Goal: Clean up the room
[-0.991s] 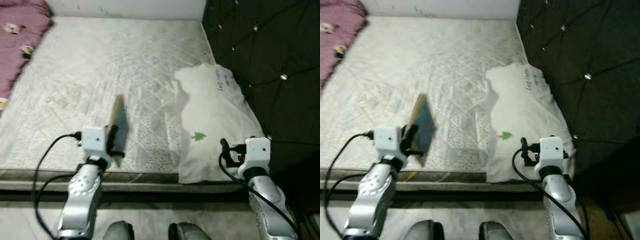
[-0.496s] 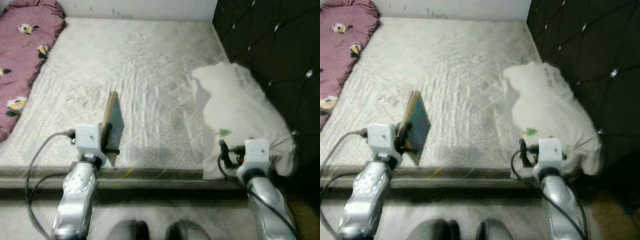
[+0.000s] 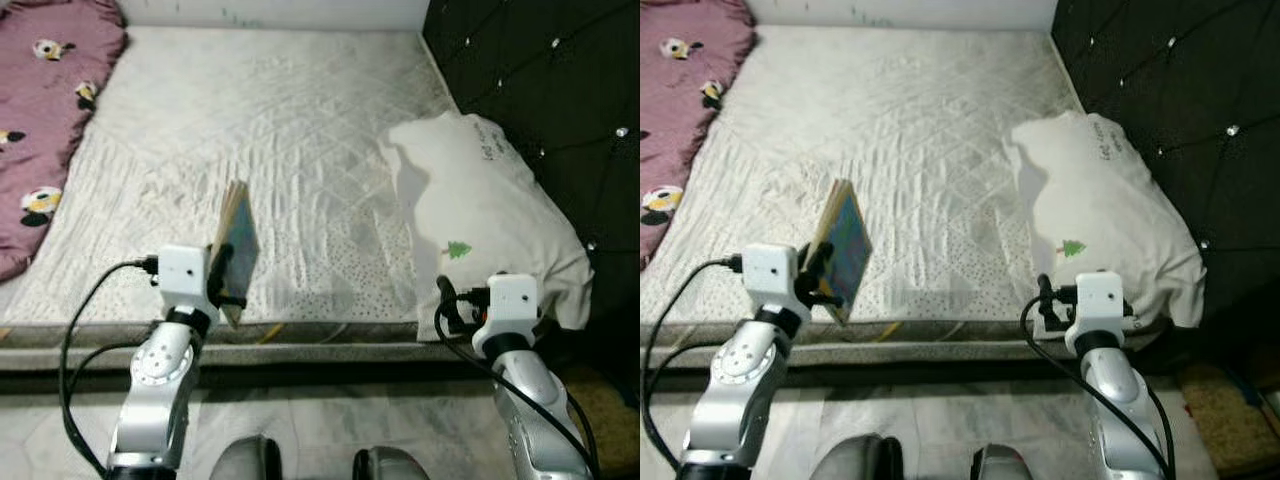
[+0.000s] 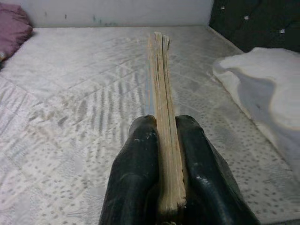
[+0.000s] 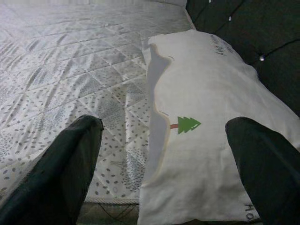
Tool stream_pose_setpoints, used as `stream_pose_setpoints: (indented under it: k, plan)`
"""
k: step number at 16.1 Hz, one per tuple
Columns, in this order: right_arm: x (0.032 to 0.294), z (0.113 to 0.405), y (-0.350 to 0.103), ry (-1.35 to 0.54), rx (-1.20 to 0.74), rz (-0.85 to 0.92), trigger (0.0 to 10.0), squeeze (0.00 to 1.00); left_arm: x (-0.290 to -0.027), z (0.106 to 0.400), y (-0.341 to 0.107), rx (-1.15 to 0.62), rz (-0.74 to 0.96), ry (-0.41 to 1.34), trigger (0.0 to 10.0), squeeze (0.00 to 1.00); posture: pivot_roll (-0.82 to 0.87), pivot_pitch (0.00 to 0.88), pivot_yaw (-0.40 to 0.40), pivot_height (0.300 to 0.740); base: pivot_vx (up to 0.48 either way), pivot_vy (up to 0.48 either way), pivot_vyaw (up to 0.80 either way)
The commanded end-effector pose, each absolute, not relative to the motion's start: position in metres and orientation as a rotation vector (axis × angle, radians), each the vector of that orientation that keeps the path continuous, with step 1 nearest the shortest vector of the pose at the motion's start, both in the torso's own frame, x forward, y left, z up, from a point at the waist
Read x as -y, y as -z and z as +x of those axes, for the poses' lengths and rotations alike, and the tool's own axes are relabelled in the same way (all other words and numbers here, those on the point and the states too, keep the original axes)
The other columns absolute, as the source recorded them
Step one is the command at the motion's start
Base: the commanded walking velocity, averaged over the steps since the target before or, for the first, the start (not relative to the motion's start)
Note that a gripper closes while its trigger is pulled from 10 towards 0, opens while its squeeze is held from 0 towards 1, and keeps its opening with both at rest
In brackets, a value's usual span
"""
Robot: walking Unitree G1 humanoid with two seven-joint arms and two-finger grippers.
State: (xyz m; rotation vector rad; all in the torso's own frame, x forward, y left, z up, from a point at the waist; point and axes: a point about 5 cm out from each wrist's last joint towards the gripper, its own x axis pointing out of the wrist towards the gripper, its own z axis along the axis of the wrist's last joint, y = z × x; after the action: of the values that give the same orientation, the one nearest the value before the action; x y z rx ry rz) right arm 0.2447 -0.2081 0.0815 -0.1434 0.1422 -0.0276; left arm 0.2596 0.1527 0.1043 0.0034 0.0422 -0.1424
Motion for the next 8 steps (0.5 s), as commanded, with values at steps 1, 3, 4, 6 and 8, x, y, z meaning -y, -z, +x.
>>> stream_pose_setpoints:
  k: [1,3,4,6,8]
  plan:
    - [0.2126,0.2433,-0.0813,0.038,-0.151,-0.147,10.0,0.0,-0.149,0.2601,-0.1157,0.021,0.001,0.172,10.0,0.0,-0.05,0.1,-0.008,0.74,0.36,0.0,-0.8]
    - [0.2121,0.2436,-0.0818,0.037,-0.148,-0.147,10.0,0.0,-0.1485,0.2603,-0.1161,0.023,-0.003,0.176,10.0,0.0,-0.05,0.1,-0.008,0.74,0.362,0.0,-0.65]
    - [0.212,0.2438,-0.0819,0.037,-0.148,-0.147,10.0,0.0,-0.1482,0.2606,-0.1163,0.024,-0.004,0.177,10.0,0.0,-0.05,0.099,-0.008,0.74,0.364,0.0,-0.42]
    - [0.2117,0.2443,-0.0821,0.035,-0.146,-0.148,10.0,0.0,-0.1477,0.2611,-0.1168,0.026,-0.006,0.179,10.0,0.0,-0.05,0.098,-0.007,0.74,0.366,0.0,0.0]
    - [0.2113,0.2443,-0.082,0.034,-0.146,-0.149,10.0,0.0,-0.1478,0.2607,-0.1164,0.025,-0.005,0.178,10.0,0.0,-0.05,0.096,-0.007,0.74,0.347,0.0,0.0]
